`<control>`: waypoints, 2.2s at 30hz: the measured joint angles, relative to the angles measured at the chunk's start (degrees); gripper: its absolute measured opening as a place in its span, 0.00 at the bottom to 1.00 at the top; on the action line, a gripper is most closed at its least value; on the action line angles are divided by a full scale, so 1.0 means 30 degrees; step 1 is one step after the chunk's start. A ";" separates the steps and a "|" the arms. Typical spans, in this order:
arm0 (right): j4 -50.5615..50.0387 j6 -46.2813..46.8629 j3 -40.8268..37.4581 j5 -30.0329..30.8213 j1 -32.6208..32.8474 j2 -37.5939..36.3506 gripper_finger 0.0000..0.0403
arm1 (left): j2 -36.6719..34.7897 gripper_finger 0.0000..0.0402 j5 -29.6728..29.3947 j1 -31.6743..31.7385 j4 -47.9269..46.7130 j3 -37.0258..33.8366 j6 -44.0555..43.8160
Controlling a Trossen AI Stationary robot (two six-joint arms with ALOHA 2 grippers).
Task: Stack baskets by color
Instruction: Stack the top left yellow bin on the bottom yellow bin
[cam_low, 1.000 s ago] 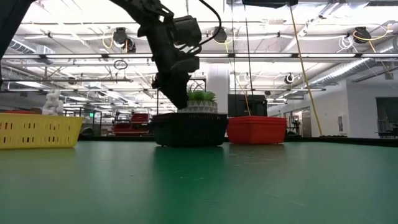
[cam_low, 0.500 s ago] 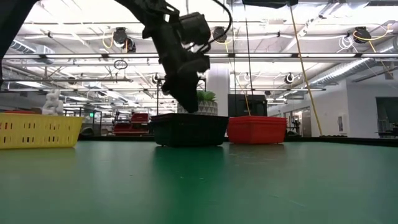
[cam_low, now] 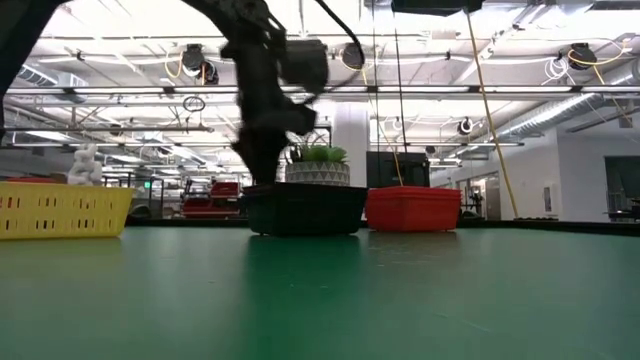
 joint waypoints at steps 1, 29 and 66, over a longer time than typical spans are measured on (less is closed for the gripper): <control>0.0042 0.0002 0.0000 0.0000 0.0000 -0.0007 0.32 | -0.0437 0.35 0.0000 -0.0014 -0.0942 0.0000 -0.0300; -0.1190 0.0989 0.0007 -0.0022 0.1166 -0.1805 0.32 | -0.9158 0.35 0.0347 -0.5310 -0.7906 -0.6040 -1.1194; -0.9429 0.8196 0.0036 -0.0007 0.2224 -0.1042 0.32 | -0.9346 0.35 0.0904 -0.7439 -0.4915 -1.0185 -1.2298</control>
